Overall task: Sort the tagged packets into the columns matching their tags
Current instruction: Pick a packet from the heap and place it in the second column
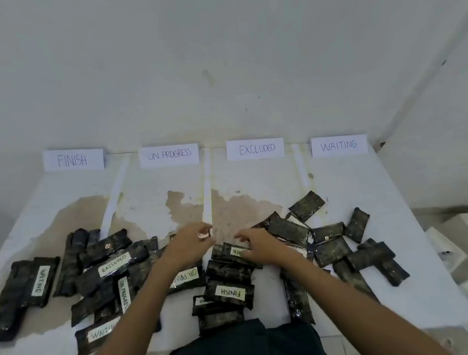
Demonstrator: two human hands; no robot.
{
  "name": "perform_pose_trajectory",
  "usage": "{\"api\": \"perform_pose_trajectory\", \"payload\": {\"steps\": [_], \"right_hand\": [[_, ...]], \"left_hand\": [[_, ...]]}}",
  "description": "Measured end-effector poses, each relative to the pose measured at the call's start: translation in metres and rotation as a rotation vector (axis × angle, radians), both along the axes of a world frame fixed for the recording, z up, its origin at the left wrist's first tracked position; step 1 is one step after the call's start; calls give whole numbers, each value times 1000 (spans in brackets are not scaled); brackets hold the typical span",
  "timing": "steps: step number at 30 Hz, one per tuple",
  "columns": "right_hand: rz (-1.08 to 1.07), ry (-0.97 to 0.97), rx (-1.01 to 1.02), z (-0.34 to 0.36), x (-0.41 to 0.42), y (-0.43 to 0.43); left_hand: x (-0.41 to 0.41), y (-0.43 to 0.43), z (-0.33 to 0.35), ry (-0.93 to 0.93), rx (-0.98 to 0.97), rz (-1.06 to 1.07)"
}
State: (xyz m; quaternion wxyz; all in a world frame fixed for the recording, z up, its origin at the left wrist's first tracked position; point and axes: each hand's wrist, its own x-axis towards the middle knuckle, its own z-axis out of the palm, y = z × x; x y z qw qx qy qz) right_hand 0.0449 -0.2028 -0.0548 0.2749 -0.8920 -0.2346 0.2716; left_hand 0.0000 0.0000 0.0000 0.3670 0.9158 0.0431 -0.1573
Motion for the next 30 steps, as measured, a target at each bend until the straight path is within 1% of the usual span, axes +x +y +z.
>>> {"api": "perform_pose_trajectory", "payload": {"steps": [2, 4, 6, 9, 13, 15, 18, 21, 25, 27, 30], "right_hand": [[34, -11, -106, -11, -5, 8], [96, -58, -229, -25, -12, 16], [113, -113, -309, -35, -11, 21], [75, -121, -342, -41, -7, 23], [48, -45, -341, -44, -1, 27], [-24, -4, -294, -41, 1, 29], [-226, 79, -95, -30, 2, 34], [-409, 223, 112, -16, 3, 43], [-578, 478, 252, -8, 3, 59], [-596, 523, 277, -7, 4, 65], [-572, 498, 305, -1, 7, 71]], "left_hand": [[-7, -1, -9, 29, 0, 27], [-19, -2, -22, 51, 15, 34], [-25, -1, -31, 78, 8, 58], [-29, 2, -36, 92, -29, 88], [-31, 6, -44, 104, -73, 121], [-33, 7, -48, 110, -81, 131], [-34, 3, -51, 121, -96, 128], [-34, -3, -54, 116, -138, 130], [-34, -9, -54, 74, -205, 178], [-33, -7, -54, 32, -209, 222], [-29, 3, -52, 9, -217, 277]]}}
